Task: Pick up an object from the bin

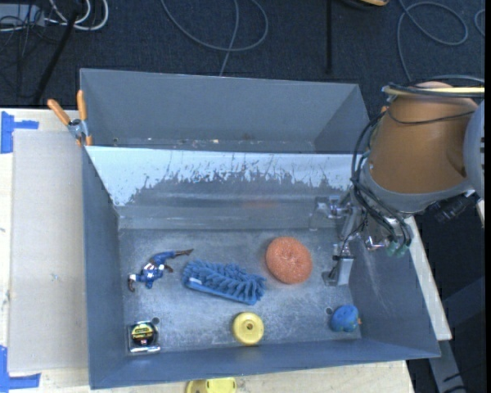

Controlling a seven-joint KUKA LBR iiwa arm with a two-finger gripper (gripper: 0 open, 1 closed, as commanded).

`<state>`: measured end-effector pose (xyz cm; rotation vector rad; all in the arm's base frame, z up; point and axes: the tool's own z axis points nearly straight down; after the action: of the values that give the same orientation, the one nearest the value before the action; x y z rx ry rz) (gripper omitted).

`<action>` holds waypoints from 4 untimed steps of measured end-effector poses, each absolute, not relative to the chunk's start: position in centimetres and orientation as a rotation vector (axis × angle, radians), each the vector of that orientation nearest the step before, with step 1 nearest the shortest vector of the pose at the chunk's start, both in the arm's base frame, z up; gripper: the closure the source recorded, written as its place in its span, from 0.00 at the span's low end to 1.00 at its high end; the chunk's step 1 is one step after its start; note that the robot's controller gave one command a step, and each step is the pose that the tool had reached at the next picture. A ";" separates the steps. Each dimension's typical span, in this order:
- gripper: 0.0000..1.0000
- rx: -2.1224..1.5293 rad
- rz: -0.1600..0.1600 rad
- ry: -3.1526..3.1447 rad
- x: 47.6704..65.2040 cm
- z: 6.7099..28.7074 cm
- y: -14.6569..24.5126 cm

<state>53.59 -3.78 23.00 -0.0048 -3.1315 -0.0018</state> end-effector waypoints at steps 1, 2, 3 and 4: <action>0.00 -0.003 -0.001 -3.140 53.7 23.4 -3.8; 0.00 0.072 0.001 -3.147 54.7 21.0 -3.0; 0.00 0.352 0.000 -3.120 56.2 16.8 -1.1; 0.00 0.445 -0.003 -3.108 56.4 14.4 -0.8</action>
Offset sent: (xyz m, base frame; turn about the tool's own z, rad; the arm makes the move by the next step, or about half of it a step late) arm 0.0251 0.0282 -0.0837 -0.1578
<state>56.43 -0.83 14.35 0.4448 -3.1077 -0.0026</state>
